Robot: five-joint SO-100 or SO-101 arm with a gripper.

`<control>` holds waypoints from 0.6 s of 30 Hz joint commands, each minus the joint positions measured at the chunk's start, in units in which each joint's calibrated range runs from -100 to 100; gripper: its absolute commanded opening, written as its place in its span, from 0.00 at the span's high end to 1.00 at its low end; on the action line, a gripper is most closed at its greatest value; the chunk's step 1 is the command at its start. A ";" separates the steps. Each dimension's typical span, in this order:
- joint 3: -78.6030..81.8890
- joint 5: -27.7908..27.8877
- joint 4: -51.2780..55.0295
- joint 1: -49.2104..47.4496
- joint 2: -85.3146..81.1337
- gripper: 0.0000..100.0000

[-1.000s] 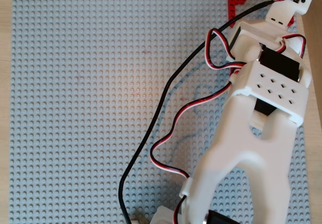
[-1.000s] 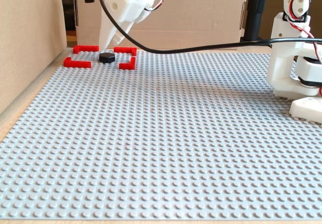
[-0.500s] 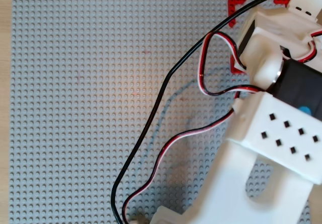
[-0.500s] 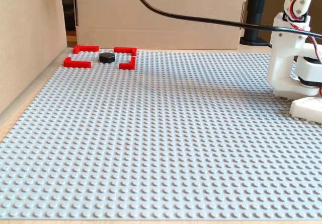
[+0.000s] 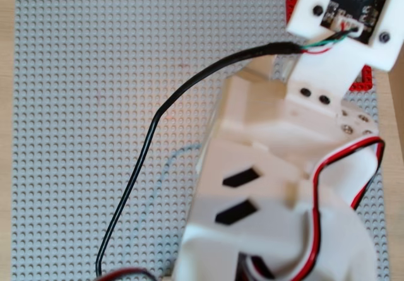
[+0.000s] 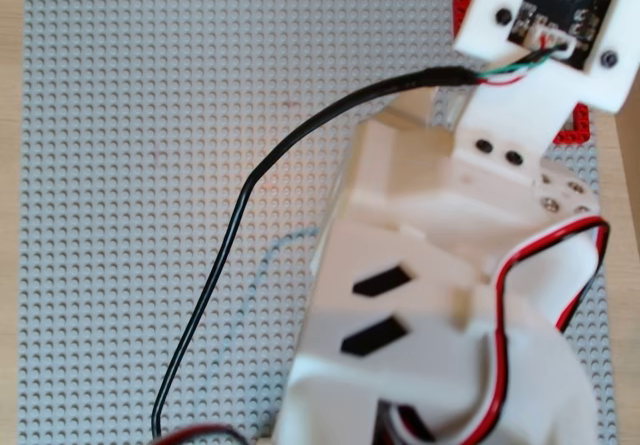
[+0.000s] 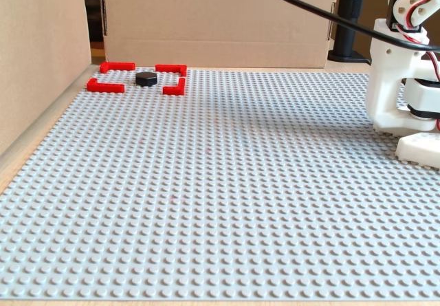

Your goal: Grab the Lego and store it in red box

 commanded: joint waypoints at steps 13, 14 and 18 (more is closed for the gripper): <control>15.88 0.29 8.78 -3.77 -38.42 0.98; 16.97 0.29 8.87 -3.77 -40.62 0.98; 19.52 0.34 8.95 -3.40 -47.74 0.98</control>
